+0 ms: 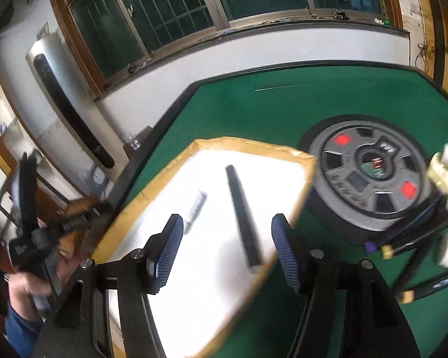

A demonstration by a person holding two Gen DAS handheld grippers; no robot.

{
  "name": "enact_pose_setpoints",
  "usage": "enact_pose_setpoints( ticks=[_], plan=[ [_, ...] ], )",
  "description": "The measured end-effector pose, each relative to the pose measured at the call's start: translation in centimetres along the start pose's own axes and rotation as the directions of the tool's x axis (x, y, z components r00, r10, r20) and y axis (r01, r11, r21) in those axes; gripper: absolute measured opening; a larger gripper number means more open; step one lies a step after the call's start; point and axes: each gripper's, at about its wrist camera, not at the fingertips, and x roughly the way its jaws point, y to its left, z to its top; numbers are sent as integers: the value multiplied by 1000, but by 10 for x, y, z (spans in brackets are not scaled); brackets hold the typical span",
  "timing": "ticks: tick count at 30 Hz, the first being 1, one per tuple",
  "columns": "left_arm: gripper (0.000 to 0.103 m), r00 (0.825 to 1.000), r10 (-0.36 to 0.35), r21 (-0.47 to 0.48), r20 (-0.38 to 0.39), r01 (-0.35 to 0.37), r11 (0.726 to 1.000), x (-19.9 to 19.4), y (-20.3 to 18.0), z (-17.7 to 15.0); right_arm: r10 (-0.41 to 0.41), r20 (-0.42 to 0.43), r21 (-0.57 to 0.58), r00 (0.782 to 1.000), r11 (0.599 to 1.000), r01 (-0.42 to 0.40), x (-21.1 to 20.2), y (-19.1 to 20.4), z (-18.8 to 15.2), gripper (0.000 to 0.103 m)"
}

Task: Organize rigid objects
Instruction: 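Lift both tools away from the tray and swing back toward the table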

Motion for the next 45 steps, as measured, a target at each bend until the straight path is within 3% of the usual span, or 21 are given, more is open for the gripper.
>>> enact_pose_setpoints(
  ticks=[4,8,10,11,13,15,17,19,22,25,30,32,37,43,45],
  plan=[
    [34,999,-2,54,35,0,999,-9,-12,-16,-3,20,-51,1000,999,4,14,15,-2,56],
    [34,999,-43,-2,16,43,999,-11,-4,-23,1,40,-108,999,994,3,14,12,0,56],
    [31,999,-44,-34,3,44,998,-19,-2,-24,60,24,-65,998,996,-58,15,3,-1,56],
    [31,996,-78,-61,42,80,995,-28,-3,-26,82,15,-47,996,996,-82,15,-1,-2,56],
    [31,995,-35,-48,94,39,998,-40,-9,-32,157,24,-2,987,988,-157,13,-8,-2,57],
    [31,991,-18,-14,130,20,1000,-50,-19,-41,166,27,1,986,986,-166,10,-10,-5,57],
    [31,993,-20,-7,118,21,1000,-54,-24,-53,202,44,-4,978,979,-202,4,-10,-11,57],
    [31,990,10,-11,138,-8,1000,-64,-27,-63,226,44,-9,973,974,-226,-3,-7,-16,57],
    [31,988,2,-43,156,5,999,-82,-25,-68,245,41,-50,969,969,-243,-20,0,-25,57],
    [31,977,-16,-37,214,24,999,-110,-30,-71,278,79,-87,957,959,-271,-49,6,-27,57],
    [31,922,28,78,387,-63,995,-160,-78,-79,260,191,-194,947,955,-223,-103,16,-34,57],
    [31,911,3,106,412,-51,993,-175,-92,-84,259,239,-217,936,954,-208,-121,14,-36,56],
    [31,903,-133,192,407,58,980,-194,-147,-99,262,319,-141,911,964,-227,-177,-39,-47,56],
    [31,904,-327,372,276,214,903,-177,-280,-127,48,433,-42,900,999,-33,-254,-123,-64,56],
    [31,884,-388,428,261,254,867,-172,-324,-140,-52,451,7,891,998,55,-275,-155,-71,56]
  ],
)
